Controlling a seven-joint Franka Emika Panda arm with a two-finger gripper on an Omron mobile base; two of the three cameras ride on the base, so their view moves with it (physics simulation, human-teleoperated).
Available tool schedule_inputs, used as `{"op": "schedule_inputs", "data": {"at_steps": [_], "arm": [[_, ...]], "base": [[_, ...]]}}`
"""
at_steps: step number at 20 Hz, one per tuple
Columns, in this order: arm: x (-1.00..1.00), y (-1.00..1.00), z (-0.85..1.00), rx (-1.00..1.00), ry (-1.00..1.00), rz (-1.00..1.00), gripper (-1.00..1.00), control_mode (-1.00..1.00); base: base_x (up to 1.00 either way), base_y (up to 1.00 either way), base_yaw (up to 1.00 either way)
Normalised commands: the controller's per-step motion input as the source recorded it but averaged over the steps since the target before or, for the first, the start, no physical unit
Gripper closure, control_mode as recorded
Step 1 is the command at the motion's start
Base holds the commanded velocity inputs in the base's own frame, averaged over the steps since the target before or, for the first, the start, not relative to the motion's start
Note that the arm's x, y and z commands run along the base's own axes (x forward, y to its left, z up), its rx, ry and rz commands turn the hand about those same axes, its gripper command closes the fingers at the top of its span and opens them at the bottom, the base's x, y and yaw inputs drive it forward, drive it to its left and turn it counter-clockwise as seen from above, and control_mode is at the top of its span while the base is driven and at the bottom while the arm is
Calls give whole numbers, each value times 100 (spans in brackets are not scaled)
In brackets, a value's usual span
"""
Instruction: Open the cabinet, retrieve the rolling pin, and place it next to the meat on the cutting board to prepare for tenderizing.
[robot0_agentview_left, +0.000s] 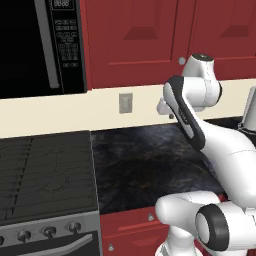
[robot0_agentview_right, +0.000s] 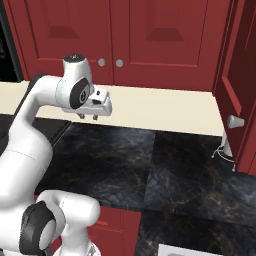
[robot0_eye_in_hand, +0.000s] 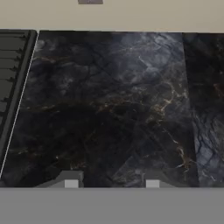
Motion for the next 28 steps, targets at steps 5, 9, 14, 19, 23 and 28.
{"op": "schedule_inputs", "data": {"at_steps": [5,9,14,19,23,28], "arm": [[-22,0,0,-3,-15,0,-100,-100],[-74,-4,6,-12,-38,0,-100,-100],[-82,0,18,-3,-35,0,-100,-100],[-60,0,41,0,-25,-1,-100,-100],[-42,-6,67,0,-19,-2,-100,-100],[-28,-8,64,0,-15,0,-100,-100]], "base": [[0,0,0],[0,0,0],[0,0,0],[0,0,0],[0,0,0],[0,0,0]]}}
